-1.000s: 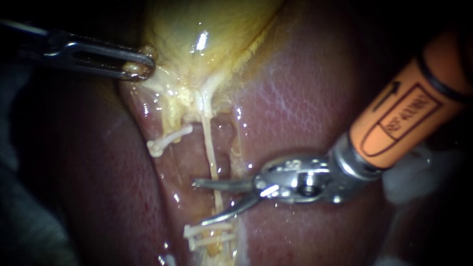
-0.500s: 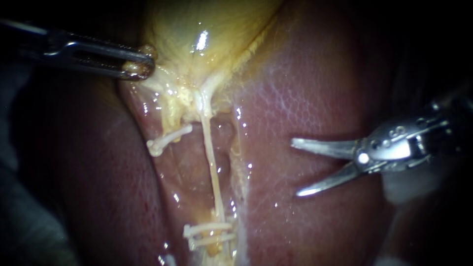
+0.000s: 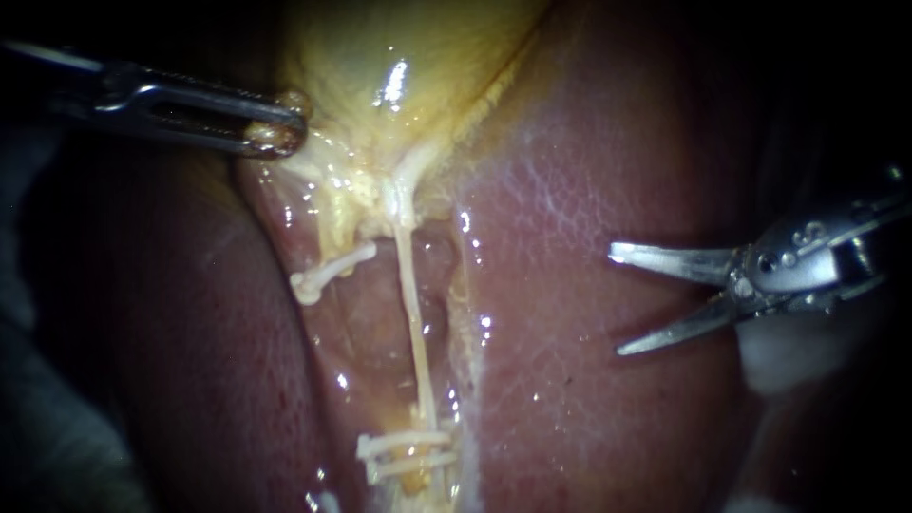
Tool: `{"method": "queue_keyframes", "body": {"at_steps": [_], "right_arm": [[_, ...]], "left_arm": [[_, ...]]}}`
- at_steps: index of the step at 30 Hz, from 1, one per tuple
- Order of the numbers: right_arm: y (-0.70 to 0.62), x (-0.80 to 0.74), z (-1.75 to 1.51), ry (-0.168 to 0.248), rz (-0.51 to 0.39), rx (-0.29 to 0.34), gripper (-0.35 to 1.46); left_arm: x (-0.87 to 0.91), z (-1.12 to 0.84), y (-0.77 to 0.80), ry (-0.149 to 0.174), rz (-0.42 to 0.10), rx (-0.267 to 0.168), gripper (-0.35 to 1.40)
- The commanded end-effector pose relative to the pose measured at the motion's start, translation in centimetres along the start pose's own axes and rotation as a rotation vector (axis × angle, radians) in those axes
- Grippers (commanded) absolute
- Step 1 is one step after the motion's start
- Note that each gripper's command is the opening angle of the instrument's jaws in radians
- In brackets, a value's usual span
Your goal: Go back from the cut left tube
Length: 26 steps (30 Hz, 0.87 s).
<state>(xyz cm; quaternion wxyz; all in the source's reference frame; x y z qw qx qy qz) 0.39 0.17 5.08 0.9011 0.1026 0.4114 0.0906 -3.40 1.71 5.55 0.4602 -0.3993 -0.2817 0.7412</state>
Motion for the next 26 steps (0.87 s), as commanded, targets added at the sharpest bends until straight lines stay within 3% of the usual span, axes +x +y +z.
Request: {"method": "queue_keyframes", "body": {"at_steps": [1,12,26], "right_arm": [[0.0,0.0,0.0,0.0,0.001,0.0,1.45],[-0.02,0.01,0.01,-0.003,0.0,0.0,1.45],[-0.02,0.02,0.04,-0.003,0.001,0.007,1.45]], "left_arm": [[-0.01,0.04,0.0,0.003,0.001,0.008,-0.35],[-0.12,0.45,-0.06,-0.006,0.011,-0.011,-0.35],[-0.11,0.45,-0.07,-0.007,0.011,-0.012,-0.35]]}}
